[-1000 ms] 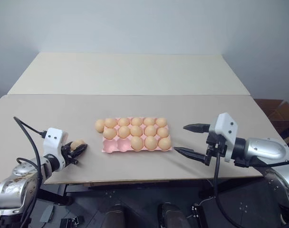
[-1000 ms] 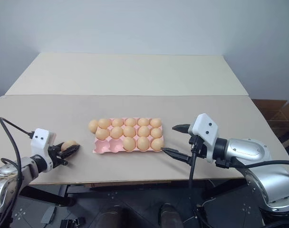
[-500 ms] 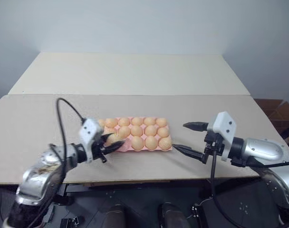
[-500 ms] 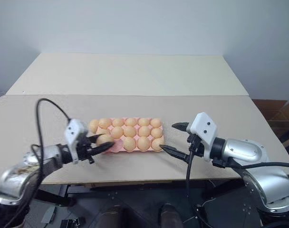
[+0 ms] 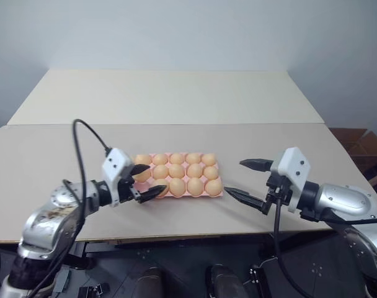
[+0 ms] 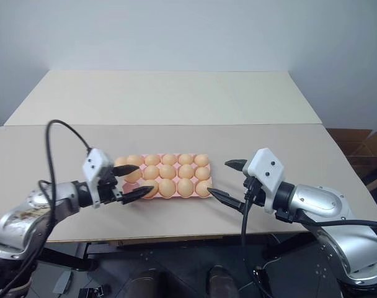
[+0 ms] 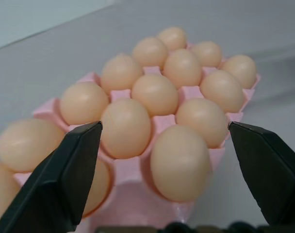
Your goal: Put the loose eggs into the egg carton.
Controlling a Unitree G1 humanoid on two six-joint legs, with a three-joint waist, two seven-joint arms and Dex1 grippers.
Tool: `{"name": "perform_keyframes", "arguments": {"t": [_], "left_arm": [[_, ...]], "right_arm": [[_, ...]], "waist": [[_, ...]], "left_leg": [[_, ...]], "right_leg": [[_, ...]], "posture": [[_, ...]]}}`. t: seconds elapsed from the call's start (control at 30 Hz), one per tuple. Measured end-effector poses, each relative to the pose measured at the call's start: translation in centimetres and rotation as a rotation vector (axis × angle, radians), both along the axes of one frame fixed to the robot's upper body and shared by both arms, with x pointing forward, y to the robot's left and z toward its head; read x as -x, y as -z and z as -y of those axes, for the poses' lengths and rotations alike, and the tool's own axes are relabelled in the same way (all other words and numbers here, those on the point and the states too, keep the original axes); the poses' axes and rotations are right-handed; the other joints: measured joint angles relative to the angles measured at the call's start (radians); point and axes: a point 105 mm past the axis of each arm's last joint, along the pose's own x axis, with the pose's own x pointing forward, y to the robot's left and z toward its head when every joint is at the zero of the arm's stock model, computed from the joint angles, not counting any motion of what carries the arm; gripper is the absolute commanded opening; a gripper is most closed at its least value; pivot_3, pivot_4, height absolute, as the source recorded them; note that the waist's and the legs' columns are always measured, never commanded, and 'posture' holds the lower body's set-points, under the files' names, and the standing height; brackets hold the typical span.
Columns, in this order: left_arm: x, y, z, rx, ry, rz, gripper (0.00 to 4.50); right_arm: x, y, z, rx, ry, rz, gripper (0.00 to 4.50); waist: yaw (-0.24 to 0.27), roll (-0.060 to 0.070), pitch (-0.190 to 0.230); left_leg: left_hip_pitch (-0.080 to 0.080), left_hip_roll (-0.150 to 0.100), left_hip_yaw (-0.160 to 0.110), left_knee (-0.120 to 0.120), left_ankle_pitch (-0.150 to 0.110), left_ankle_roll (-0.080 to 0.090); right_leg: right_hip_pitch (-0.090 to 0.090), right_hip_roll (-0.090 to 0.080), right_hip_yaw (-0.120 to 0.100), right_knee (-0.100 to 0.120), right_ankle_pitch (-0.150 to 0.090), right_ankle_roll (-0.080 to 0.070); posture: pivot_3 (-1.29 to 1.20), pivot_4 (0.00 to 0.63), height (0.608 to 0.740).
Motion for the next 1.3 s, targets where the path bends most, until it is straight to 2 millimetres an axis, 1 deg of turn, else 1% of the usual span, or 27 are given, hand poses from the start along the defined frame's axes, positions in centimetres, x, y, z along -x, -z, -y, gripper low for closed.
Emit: {"name": "perform_keyframes", "arguments": {"t": [0.1, 0.17, 0.2, 0.23, 0.33, 0.4, 0.47, 0.63, 0.73, 0.83, 0.93, 1.0, 1.1, 1.23, 1.3], "left_arm": [[0.8, -0.3, -3.2, -0.019, -0.079, 0.016, 4.49], [1.8, -0.6, -5.4, -0.031, -0.123, 0.032, 4.49], [2.5, -0.6, -6.6, -0.034, -0.142, 0.030, 4.49], [3.0, -0.4, -7.4, -0.032, -0.157, 0.016, 4.49], [5.4, 0.3, -9.9, -0.036, -0.206, -0.044, 4.49], [6.7, 0.6, -11.0, -0.040, -0.229, -0.073, 4.49], [7.4, 0.7, -11.3, -0.017, -0.248, -0.078, 4.49], [7.6, 0.2, -10.5, 0.019, -0.239, -0.048, 4.49], [7.0, -0.1, -10.2, 0.024, -0.249, -0.025, 4.49], [5.8, -0.4, -9.6, 0.033, -0.245, 0.006, 4.49], [3.5, -0.4, -9.2, 0.028, -0.287, 0.019, 4.49], [1.0, -0.2, -9.0, 0.018, -0.342, 0.015, 4.49], [-1.6, 0.9, -8.3, 0.009, -0.389, -0.013, 4.49], [-3.4, 3.1, -7.7, -0.002, -0.404, -0.086, 4.49], [-4.2, 3.8, -7.4, 0.005, -0.403, -0.103, 4.49]], "right_arm": [[0.0, 0.1, 0.2, 0.004, -0.002, -0.006, 4.50], [0.0, 0.1, 0.3, 0.013, -0.015, -0.012, 4.50], [0.0, 0.1, 0.5, 0.017, -0.023, -0.012, 4.50], [0.0, 0.2, 0.7, 0.021, -0.027, -0.013, 4.50], [-0.1, 0.2, 1.3, 0.030, -0.048, -0.037, 4.50], [-0.3, 0.3, 1.7, 0.034, -0.040, -0.052, 4.50], [-0.5, 0.4, 1.9, 0.032, -0.032, -0.061, 4.50], [-0.7, 0.1, 1.9, 0.030, -0.032, -0.051, 4.50], [-0.8, 0.2, 2.0, 0.031, -0.029, -0.056, 4.50], [-0.7, 0.1, 2.0, 0.033, -0.044, -0.056, 4.50], [-0.8, 0.2, 2.2, 0.036, -0.036, -0.053, 4.50], [-1.0, 0.1, 2.3, 0.038, -0.031, -0.043, 4.50], [-1.1, -0.1, 2.3, 0.041, -0.031, -0.028, 4.50], [-1.1, -0.1, 2.3, 0.042, -0.028, -0.028, 4.50], [-1.0, -0.1, 2.3, 0.043, -0.028, -0.027, 4.50]], "waist": [[-0.004, 0.000, 0.000], [-0.005, 0.000, 0.000], [-0.005, 0.000, 0.000], [-0.005, 0.000, 0.000], [-0.006, 0.000, 0.000], [-0.005, 0.000, 0.000], [0.002, 0.000, 0.000], [0.015, 0.000, 0.000], [0.015, 0.001, 0.000], [0.016, 0.000, 0.000], [0.017, 0.000, 0.000], [0.019, 0.000, 0.000], [0.014, 0.000, 0.000], [0.001, 0.000, 0.000], [0.003, 0.000, 0.000]], "left_leg": [[0.000, 0.000, 0.000, 0.000, 0.000, 0.000], [0.000, 0.000, 0.000, 0.000, 0.000, 0.000], [0.000, 0.000, 0.000, 0.000, 0.000, 0.000], [0.001, 0.000, 0.001, 0.000, 0.000, 0.000], [0.001, 0.001, 0.000, 0.000, 0.000, 0.000], [0.001, 0.001, 0.001, 0.000, 0.000, 0.000], [0.002, 0.001, 0.000, 0.000, 0.000, 0.000], [0.002, 0.001, 0.001, 0.000, 0.000, 0.000], [0.001, 0.001, 0.001, 0.000, 0.000, 0.000], [0.001, 0.001, 0.002, 0.000, 0.000, 0.000], [0.002, 0.000, 0.002, 0.000, 0.000, 0.000], [0.002, -0.001, 0.001, 0.000, 0.000, 0.000], [0.002, -0.001, 0.002, 0.000, 0.000, 0.000], [0.000, 0.000, 0.001, 0.000, 0.000, 0.001], [-0.001, 0.000, 0.001, 0.000, 0.000, 0.001]], "right_leg": [[0.000, 0.000, -0.001, 0.000, 0.000, -0.002], [0.000, -0.001, -0.001, 0.000, -0.001, -0.003], [0.000, -0.001, -0.001, 0.000, -0.003, -0.004], [0.000, -0.001, -0.001, 0.000, -0.003, -0.005], [0.000, -0.002, 0.000, 0.000, -0.005, -0.006], [0.000, -0.002, 0.000, 0.000, -0.006, -0.005], [0.000, -0.002, 0.000, 0.000, -0.007, -0.004], [0.000, -0.002, 0.000, 0.000, -0.007, -0.004], [0.000, -0.001, 0.000, 0.000, -0.006, -0.005], [0.000, -0.001, 0.000, 0.000, -0.006, -0.006], [0.001, -0.001, 0.000, 0.001, -0.005, -0.005], [0.002, -0.001, -0.001, 0.001, -0.003, -0.001], [0.002, -0.001, 0.000, 0.000, 0.001, 0.000], [0.000, 0.000, 0.000, 0.000, 0.001, -0.001], [0.000, 0.000, -0.001, 0.000, 0.001, -0.001]], "posture": [[0.00, 0.150, 0.740], [0.00, 0.150, 0.740], [0.00, 0.150, 0.740], [0.00, 0.150, 0.740], [0.00, 0.150, 0.740], [0.00, 0.150, 0.740], [0.00, 0.150, 0.740], [0.00, 0.150, 0.740], [0.00, 0.150, 0.740], [0.00, 0.150, 0.740], [0.00, 0.150, 0.740], [0.00, 0.150, 0.740], [0.00, 0.150, 0.740], [0.00, 0.150, 0.740], [0.00, 0.150, 0.740]]}}
